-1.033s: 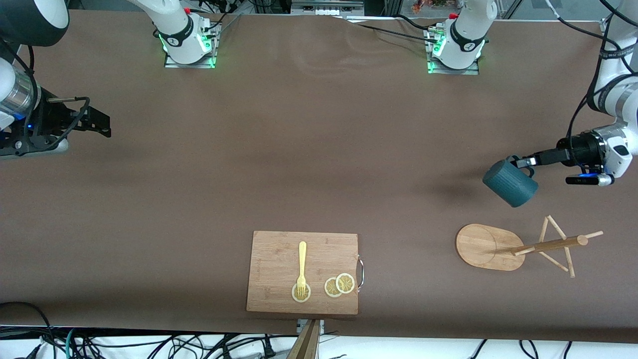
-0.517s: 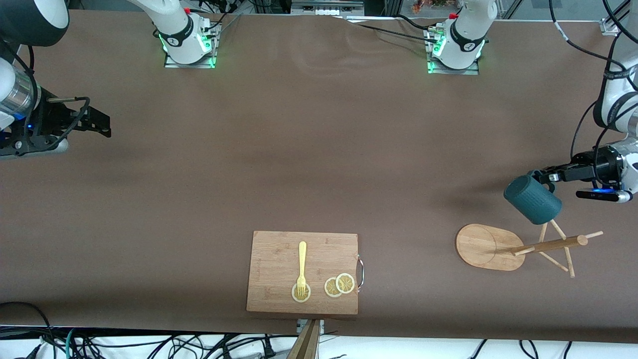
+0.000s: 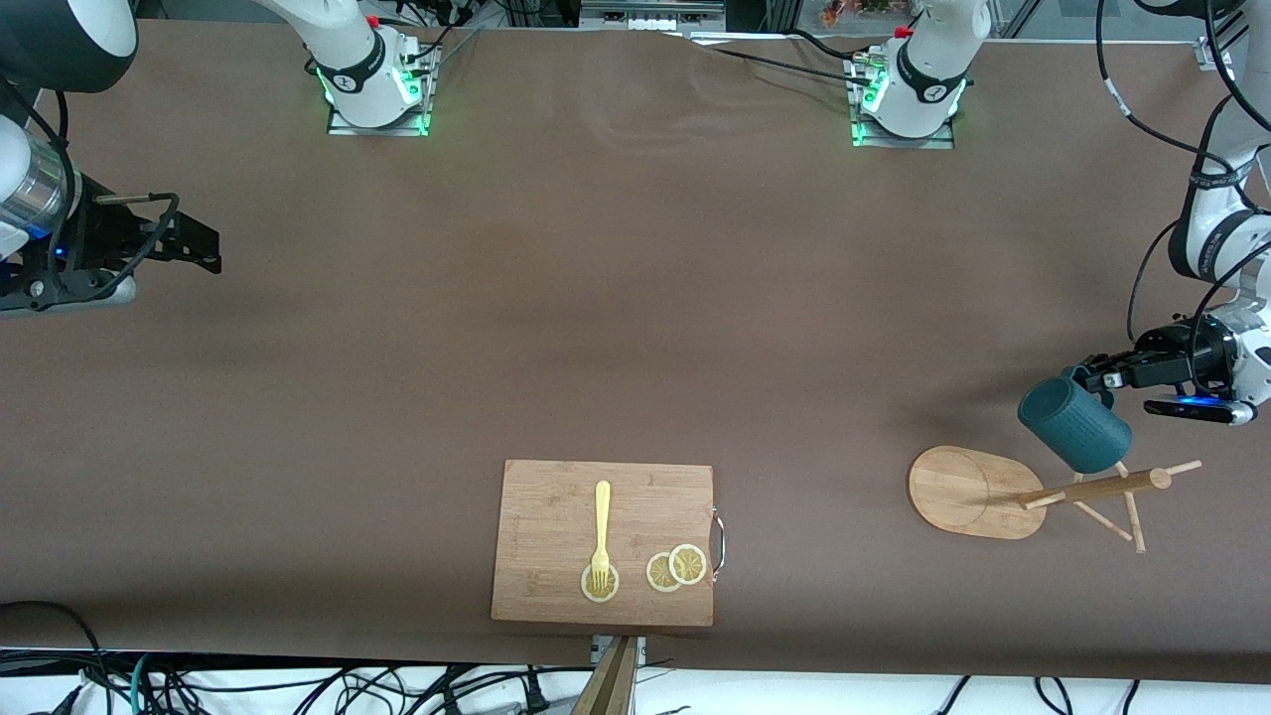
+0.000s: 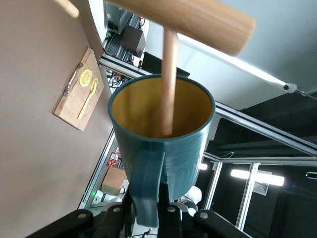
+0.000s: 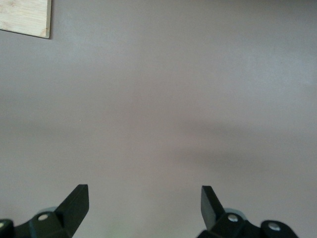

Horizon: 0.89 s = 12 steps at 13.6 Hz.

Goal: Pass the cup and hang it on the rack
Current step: 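Hang the mug handle onto a rack peg with the left gripper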

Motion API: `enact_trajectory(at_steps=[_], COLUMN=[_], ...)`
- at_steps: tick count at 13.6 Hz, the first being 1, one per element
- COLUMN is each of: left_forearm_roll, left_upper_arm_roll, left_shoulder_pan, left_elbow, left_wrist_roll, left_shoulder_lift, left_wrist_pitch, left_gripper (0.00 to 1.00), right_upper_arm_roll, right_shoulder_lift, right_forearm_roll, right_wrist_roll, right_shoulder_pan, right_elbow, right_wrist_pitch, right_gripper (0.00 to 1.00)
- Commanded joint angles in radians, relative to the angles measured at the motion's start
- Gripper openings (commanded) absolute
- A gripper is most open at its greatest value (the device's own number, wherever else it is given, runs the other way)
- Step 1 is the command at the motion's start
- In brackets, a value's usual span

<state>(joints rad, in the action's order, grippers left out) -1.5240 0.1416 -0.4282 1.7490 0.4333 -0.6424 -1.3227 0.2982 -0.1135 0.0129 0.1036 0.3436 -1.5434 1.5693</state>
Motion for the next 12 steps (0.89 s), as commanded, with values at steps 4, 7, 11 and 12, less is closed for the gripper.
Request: enact_trajectory(at_steps=[4, 7, 11, 12], left_forearm_roll=[-0.045, -0.073, -0.088, -0.090], left_upper_arm_roll=[-0.008, -0.008, -0.010, -0.008], left_shoulder_pan=[-0.037, -0.038, -0.046, -0.047], left_elbow=[-0.062, -0.065, -0.065, -0.065], left_wrist_roll=[-0.008, -0.007, -0.004, -0.002], left_shoulder_lift=[-0.060, -0.091, -0.121, -0.128], left_wrist_pitch=[0.033, 0.039, 0.046, 0.052], left_gripper=[0.09, 0.15, 0.23, 0.26], right_upper_arm_roll=[-0.001, -0.001, -0.001, -0.001], right_shoulder_lift=[0.005, 0.005, 0.005, 0.005], right_forearm_roll=[0.007, 0.007, 0.007, 0.007], right_wrist_roll=[-0.004, -0.004, -0.004, -0.004], right_shoulder_pan=[0.000, 0.000, 0.000, 0.000], right_elbow=[-0.003, -0.003, -0.003, -0.003], right_wrist_pitch=[-0.002, -0.002, -0.003, -0.003], right_gripper=[1.00, 1.00, 1.00, 1.00])
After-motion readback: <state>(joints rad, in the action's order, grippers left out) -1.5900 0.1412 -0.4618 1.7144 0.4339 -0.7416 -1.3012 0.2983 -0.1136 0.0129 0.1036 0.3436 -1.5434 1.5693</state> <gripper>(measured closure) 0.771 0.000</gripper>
